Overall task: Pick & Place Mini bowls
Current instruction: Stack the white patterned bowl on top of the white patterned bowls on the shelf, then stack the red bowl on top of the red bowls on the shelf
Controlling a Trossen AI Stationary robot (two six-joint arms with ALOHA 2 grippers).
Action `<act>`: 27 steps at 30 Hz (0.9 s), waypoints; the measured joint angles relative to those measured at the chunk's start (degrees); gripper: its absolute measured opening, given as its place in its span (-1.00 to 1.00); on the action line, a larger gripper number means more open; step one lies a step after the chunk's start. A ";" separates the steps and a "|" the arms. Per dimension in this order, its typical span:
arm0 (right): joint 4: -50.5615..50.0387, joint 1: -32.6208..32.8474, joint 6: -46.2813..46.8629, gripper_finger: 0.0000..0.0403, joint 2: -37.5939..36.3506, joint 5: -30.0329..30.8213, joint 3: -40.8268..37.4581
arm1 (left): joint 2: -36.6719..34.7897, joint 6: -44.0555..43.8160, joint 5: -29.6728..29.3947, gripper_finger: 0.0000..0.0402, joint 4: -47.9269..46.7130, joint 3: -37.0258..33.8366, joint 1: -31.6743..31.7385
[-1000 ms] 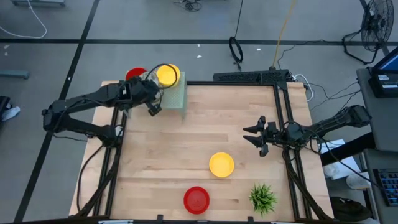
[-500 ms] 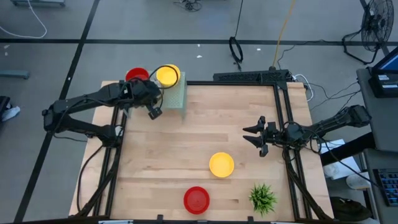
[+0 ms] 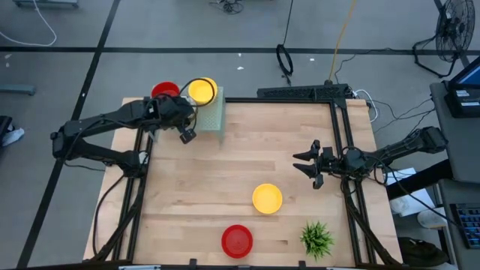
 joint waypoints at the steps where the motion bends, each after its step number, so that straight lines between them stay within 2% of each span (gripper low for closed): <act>1: 0.00 0.00 0.00 -0.21 -0.01 0.00 -0.01 | -0.09 0.00 0.36 -0.69 0.57 0.00 -0.08; 6: -0.01 0.00 0.00 -0.20 -0.02 0.00 -0.02 | -0.09 0.59 5.70 -0.69 4.10 0.37 -1.23; 12: -0.02 0.00 0.00 -0.20 0.00 0.00 0.00 | -0.09 -0.10 22.10 -0.69 8.97 0.42 -4.16; 15: -0.02 0.01 0.00 -0.20 0.00 -0.01 0.00 | -0.06 -0.13 27.47 -0.69 10.97 0.42 -7.27; 21: -0.02 0.01 0.00 -0.20 -0.01 -0.02 -0.01 | 1.12 -0.03 28.47 -0.69 15.66 -0.31 -17.61; 27: 0.00 0.00 0.00 -0.20 -0.02 -0.02 -0.02 | 5.95 3.34 28.48 -0.69 21.43 -3.02 -29.99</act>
